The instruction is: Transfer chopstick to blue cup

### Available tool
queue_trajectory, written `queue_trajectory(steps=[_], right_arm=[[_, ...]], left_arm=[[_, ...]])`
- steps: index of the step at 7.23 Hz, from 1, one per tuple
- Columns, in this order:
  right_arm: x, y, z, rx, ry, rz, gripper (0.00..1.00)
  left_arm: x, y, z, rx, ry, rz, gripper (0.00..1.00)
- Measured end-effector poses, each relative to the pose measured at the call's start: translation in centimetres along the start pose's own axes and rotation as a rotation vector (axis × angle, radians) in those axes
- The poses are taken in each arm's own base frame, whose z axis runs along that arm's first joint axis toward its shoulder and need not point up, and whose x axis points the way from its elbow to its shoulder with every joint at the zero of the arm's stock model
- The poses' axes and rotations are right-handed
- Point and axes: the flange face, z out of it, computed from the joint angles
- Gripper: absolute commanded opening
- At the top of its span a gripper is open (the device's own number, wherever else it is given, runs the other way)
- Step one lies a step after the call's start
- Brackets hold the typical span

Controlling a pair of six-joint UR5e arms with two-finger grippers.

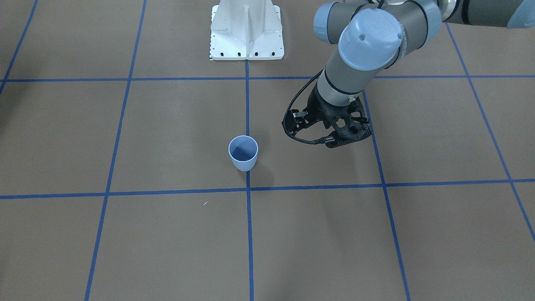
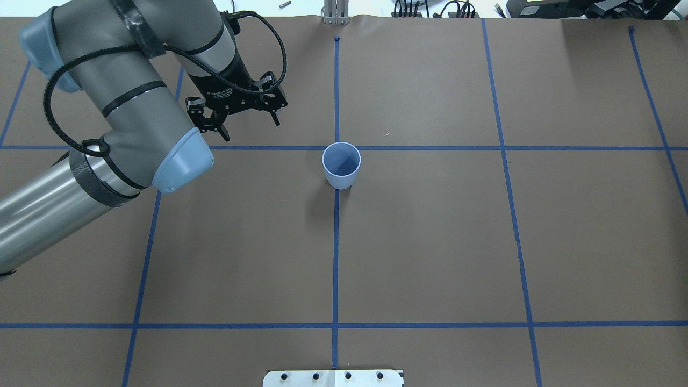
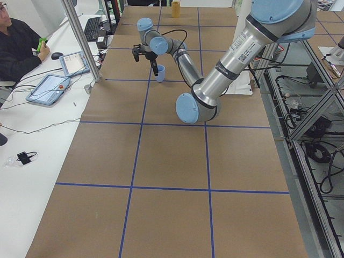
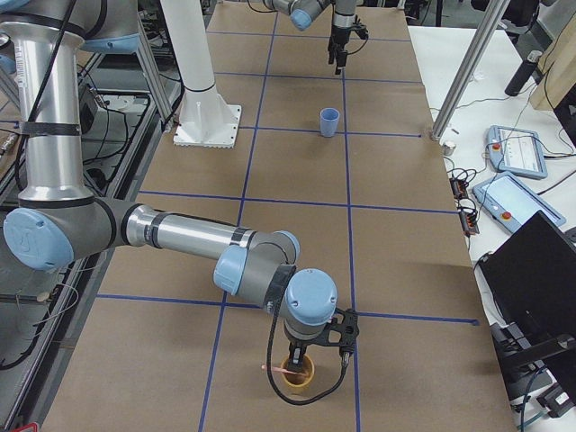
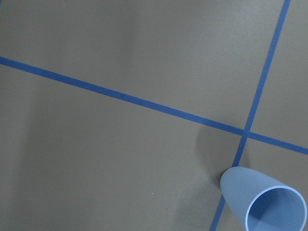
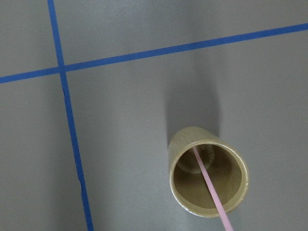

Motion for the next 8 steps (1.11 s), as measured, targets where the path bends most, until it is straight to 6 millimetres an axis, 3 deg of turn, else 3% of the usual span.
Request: queue_trajectory(steps=[5,7,8], right_arm=[[1.1,-0.1,0.8,-0.060,0.134,-0.159,1.00],[1.7,0.3,2.1,-0.091,0.133,-0.210,1.00],[1.9,0.3,2.9,-0.111,0.130,-0.237,0.95]], left_arm=[[-2.3,1.0,-1.0,0.009,0.016,0.009,0.99],[-2.3,1.4,-1.6,0.015,0.027,0.018,0.99],[-2.3,1.4,-1.9,0.018,0.031,0.019,0.99]])
